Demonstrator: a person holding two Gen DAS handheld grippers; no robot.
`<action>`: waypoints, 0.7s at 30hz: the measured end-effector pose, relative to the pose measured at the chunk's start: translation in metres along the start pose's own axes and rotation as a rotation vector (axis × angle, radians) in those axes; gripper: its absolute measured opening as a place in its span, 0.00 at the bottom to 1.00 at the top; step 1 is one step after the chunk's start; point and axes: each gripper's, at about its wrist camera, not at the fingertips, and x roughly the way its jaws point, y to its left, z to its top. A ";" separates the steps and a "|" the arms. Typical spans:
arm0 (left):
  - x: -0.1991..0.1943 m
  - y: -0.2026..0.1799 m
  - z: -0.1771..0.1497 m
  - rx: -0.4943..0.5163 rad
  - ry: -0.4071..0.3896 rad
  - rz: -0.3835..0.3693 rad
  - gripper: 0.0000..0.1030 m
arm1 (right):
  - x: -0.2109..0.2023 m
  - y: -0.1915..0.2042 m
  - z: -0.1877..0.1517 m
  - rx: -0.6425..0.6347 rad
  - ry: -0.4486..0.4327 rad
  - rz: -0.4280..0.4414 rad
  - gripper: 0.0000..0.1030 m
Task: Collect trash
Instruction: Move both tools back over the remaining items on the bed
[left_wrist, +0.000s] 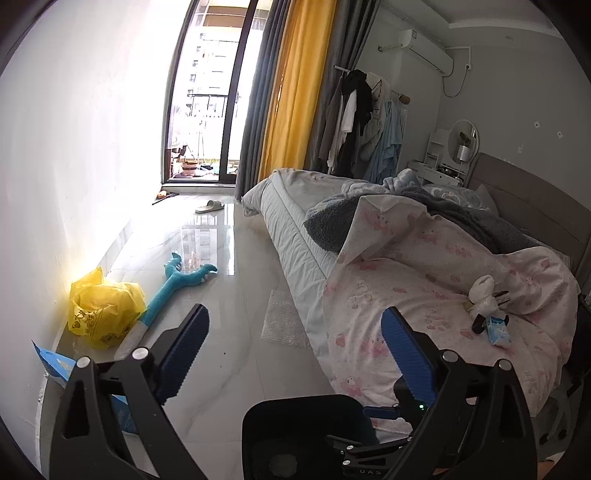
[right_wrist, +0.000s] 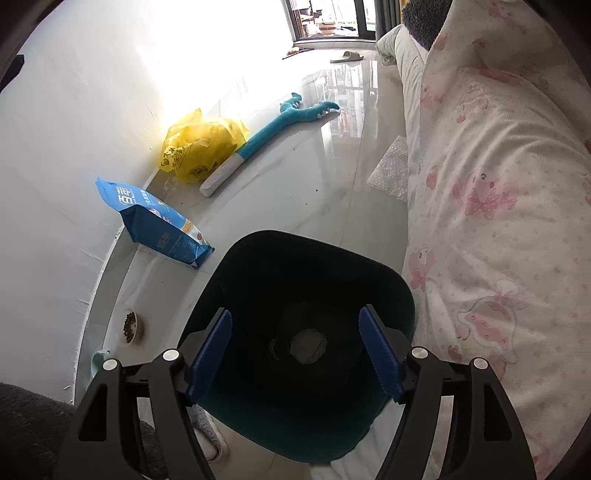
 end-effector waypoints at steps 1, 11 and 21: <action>0.000 -0.004 0.001 0.014 -0.006 0.007 0.94 | -0.006 -0.001 0.001 -0.003 -0.014 0.000 0.72; 0.012 -0.034 0.003 0.040 -0.012 -0.001 0.95 | -0.066 -0.024 0.005 -0.010 -0.168 -0.013 0.73; 0.024 -0.062 0.003 0.037 -0.008 -0.050 0.95 | -0.117 -0.064 -0.004 0.058 -0.305 -0.145 0.78</action>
